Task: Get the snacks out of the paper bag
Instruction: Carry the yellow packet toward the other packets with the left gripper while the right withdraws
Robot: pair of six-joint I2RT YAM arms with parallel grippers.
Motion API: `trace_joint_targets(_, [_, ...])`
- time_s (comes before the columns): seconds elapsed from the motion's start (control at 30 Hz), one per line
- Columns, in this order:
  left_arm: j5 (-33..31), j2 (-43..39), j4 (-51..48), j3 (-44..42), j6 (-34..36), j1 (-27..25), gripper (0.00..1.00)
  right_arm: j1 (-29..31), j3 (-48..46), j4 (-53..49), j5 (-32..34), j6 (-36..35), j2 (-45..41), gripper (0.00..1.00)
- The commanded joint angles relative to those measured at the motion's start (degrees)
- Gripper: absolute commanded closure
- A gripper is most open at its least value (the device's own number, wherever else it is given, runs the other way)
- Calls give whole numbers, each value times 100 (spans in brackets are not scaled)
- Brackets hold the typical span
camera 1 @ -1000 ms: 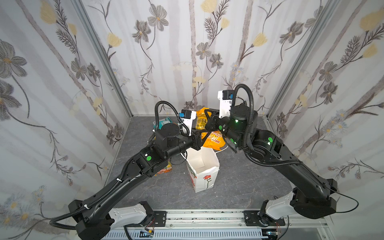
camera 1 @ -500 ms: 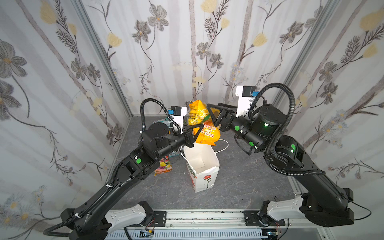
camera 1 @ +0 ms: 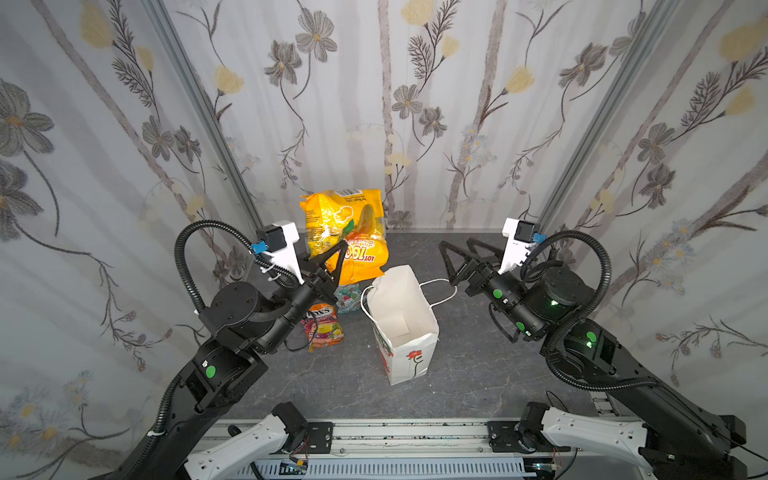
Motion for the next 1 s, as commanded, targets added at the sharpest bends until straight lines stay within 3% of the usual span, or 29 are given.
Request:
trace_joint_targets(0.0, [-957, -302, 133, -322, 73, 71, 89, -89, -615, 565, -94, 448, -201, 1])
trace_joint_targets(0.2, [-1599, -713, -308, -942, -209, 301, 89, -232, -1530, 681, -543, 931, -354, 1])
trace_joint_targets(0.4, [-1303, -839, -615, -1668, -976, 685, 89, -263, -2064, 892, -1016, 1296, -353, 1])
trace_joint_targets(0.67, [-3, -791, -204, -2997, -2308, 1782, 89, -263, -2263, 868, -1228, 1539, -439, 1])
trace_joint_targets(0.97, [1522, 81, 1443, -4512, -3209, 2329, 89, -266, -2485, 869, -1173, 1623, -736, 1])
